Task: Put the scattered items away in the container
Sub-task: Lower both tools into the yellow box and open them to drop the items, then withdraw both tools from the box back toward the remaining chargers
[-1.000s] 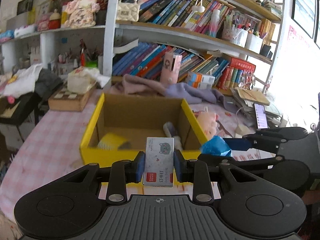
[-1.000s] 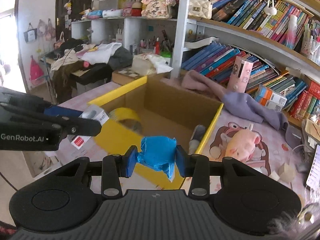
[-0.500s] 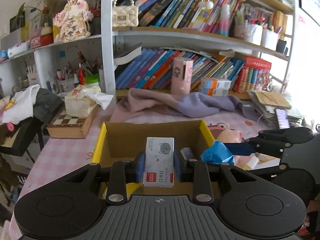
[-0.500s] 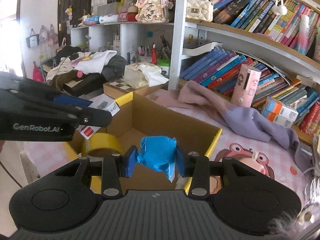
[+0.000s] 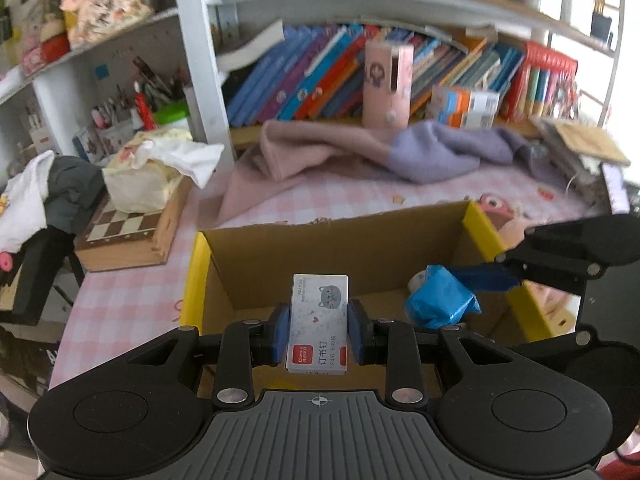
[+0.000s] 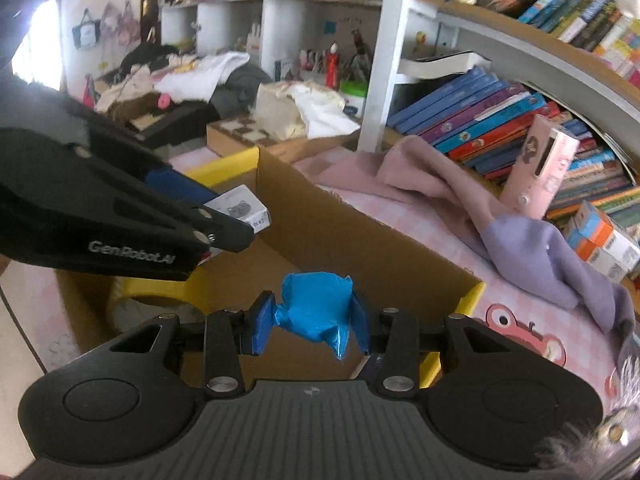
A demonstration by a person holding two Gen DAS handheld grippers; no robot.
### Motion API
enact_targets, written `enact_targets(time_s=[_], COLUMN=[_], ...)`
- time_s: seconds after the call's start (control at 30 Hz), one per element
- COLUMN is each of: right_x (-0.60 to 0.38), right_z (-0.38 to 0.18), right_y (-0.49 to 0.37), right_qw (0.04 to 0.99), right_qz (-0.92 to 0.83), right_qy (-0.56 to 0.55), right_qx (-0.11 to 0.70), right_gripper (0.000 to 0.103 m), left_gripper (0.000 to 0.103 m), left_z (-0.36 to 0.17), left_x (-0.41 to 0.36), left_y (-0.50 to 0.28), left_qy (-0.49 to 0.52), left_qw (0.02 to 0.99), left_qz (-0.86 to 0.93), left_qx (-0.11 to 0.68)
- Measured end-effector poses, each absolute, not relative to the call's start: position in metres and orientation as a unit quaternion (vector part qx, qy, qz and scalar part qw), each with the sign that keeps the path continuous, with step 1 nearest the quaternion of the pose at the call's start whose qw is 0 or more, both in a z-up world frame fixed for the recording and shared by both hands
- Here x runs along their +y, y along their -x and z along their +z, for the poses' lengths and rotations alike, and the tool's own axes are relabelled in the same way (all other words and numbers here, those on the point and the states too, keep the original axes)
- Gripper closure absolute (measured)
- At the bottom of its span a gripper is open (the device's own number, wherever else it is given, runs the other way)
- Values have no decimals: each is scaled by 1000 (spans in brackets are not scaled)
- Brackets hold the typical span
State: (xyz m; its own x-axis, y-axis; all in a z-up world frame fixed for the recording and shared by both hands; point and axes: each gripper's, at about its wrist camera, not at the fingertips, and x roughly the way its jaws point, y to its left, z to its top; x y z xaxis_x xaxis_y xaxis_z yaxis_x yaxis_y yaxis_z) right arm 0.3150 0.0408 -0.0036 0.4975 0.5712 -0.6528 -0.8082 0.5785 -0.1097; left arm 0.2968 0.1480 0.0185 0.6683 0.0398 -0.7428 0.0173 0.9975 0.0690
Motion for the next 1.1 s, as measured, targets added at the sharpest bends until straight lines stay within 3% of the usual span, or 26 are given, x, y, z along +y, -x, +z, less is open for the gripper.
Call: enact_targets(time_s=[0.43,0.83,0.97,1.1], right_x=[89,96,95,93], right_z=[-41,-43,-42,-40], right_y=[-370,-377,-377,-373], right_qw=[757,745,750,757], right_qz=[424,430,429,426], right_qy=[385,388,383,377], right_qx=[316,330,327,322], right_gripper=[65,64,60,52], left_gripper=[74,72,70,59], left_z=[-34,-44,-40,-29], left_x=[151,148,149,147], left_y=[-379,-384,-382,-373], left_qy=[-102,-106,-101,-106], left_qw=[843,839,845,856], left_qz=[-21,-30,-28,-19], left_qx=[528,533,525,505])
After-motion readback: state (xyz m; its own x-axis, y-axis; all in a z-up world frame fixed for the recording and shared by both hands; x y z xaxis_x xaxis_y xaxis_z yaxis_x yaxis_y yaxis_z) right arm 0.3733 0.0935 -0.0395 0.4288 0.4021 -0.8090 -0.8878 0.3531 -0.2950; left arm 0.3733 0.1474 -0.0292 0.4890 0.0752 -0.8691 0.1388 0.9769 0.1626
